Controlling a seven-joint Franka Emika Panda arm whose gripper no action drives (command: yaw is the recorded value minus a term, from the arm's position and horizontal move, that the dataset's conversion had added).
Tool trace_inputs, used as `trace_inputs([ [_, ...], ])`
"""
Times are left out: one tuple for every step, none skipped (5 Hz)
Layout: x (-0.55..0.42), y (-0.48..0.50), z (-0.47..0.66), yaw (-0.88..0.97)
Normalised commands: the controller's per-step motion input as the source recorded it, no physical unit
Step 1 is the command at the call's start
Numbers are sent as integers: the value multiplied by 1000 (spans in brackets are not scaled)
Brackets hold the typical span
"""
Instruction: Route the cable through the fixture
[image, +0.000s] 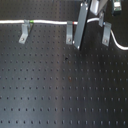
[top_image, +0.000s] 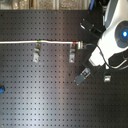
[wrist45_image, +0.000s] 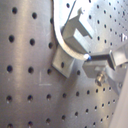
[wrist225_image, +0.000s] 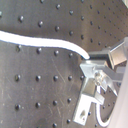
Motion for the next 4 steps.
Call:
trace_inputs([
  [200, -168, -727, -557],
  [246, -122, -740, -506],
  [100, 19, -185, -143],
  [-11, 75, 168, 0],
])
